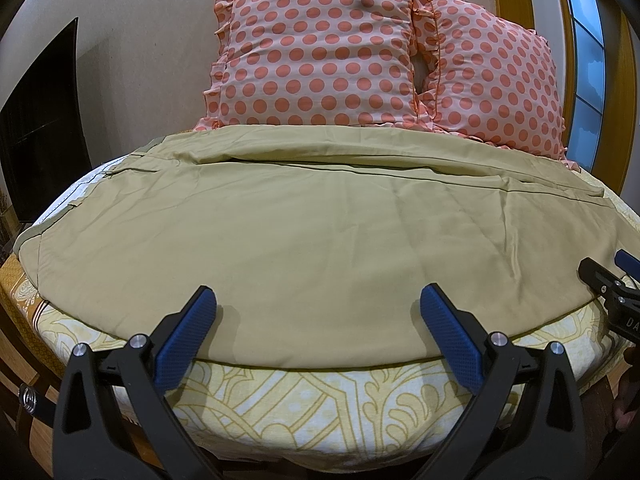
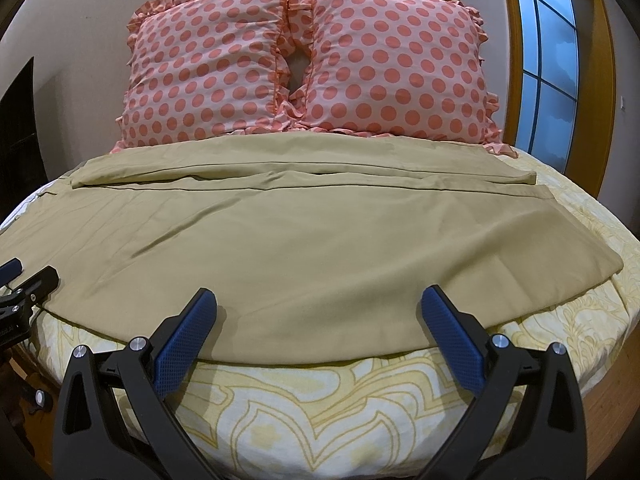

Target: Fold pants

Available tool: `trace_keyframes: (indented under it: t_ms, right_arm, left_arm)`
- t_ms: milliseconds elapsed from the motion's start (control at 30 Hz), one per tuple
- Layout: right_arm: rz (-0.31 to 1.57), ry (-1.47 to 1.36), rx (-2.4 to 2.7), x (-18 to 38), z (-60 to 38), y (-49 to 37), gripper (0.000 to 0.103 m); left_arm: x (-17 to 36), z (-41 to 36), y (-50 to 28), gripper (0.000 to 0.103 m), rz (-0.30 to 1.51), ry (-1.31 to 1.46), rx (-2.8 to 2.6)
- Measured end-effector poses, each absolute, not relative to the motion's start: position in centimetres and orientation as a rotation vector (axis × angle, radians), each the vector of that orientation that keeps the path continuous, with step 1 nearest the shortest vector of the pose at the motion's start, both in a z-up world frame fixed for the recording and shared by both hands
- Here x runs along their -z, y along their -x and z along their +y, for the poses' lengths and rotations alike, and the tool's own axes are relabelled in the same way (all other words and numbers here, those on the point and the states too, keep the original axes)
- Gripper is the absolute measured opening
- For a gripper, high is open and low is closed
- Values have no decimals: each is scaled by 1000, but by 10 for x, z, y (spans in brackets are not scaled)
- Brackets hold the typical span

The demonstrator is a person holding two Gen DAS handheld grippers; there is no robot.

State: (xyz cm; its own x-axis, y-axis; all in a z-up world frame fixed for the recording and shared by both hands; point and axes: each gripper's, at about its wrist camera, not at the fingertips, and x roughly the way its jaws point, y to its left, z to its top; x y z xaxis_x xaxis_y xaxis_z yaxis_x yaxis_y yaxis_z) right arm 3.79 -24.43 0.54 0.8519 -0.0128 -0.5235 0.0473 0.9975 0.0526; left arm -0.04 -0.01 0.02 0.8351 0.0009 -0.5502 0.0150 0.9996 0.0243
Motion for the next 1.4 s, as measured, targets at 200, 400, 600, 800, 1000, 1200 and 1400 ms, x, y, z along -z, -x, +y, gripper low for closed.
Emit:
trace_keyframes:
  t_ms: [200, 400, 600, 800, 1000, 1200, 1400]
  right_arm:
    - [551, -64, 32, -5, -244, -37, 102]
    - [572, -61, 18, -8, -246, -40, 102]
    - [582, -52, -13, -9, -249, -41, 102]
    - [671, -63, -60, -19, -268, -59, 102]
    - [680, -352, 121, -58, -366, -156, 102]
    - [846, -602, 401, -38, -458, -312, 71]
    - [907, -625, 607, -7, -488, -399, 68]
  left_arm:
    - [0, 0, 0, 101, 583, -28, 8]
    - [-6, 3, -1, 101, 606, -31, 19]
    - [-8, 1, -10, 101, 638, -41, 43]
    - [-11, 6, -13, 101, 692, -51, 70]
    - [-48, 33, -40, 101, 642, -11, 1]
    - [-63, 44, -78, 101, 611, -1, -51]
    - [-60, 49, -103, 101, 616, 0, -48]
